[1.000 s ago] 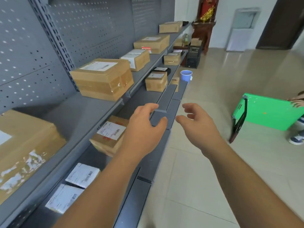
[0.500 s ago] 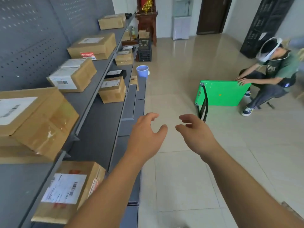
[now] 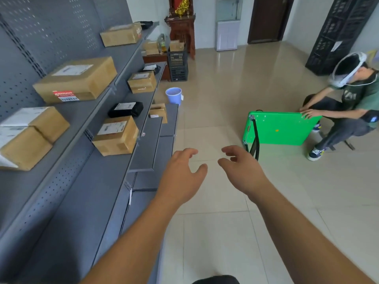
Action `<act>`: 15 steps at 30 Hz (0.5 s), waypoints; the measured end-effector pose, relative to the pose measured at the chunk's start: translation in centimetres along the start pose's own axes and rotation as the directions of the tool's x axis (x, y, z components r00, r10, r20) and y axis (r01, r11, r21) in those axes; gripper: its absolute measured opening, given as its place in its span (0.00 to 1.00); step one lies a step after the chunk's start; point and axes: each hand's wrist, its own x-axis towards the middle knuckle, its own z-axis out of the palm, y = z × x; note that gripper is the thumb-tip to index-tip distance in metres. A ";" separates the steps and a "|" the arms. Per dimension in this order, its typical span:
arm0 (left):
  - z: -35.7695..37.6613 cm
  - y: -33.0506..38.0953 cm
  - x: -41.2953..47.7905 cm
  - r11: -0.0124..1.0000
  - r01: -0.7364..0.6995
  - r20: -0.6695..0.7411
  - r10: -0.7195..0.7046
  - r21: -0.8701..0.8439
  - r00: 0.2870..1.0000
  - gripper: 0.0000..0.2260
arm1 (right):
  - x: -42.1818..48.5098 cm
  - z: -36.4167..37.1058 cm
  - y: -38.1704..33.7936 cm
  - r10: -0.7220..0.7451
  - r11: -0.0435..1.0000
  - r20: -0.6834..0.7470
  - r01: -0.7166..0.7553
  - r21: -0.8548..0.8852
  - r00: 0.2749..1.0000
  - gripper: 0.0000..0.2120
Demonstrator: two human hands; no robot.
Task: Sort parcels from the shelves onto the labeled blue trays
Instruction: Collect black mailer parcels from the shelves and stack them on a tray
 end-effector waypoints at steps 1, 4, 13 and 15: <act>0.3 0.1 1.4 1.000 0.011 -0.013 -0.010 0.002 1.000 0.20 | 1.7 -0.2 0.0 -0.005 1.000 0.006 0.005 -0.010 1.000 0.18; 0.5 -0.2 5.5 0.998 0.055 -0.040 -0.055 -0.008 0.998 0.19 | 5.9 0.0 -0.1 -0.005 1.000 0.039 0.006 -0.013 0.999 0.17; -0.2 -3.2 20.5 0.994 0.102 -0.094 -0.106 -0.045 0.990 0.21 | 21.3 3.7 -2.7 -0.047 0.998 0.099 0.052 -0.044 0.994 0.17; -0.8 -4.3 24.6 0.994 0.099 -0.098 -0.103 -0.052 0.990 0.21 | 25.1 4.7 -3.9 -0.051 0.996 0.100 0.057 -0.067 0.994 0.18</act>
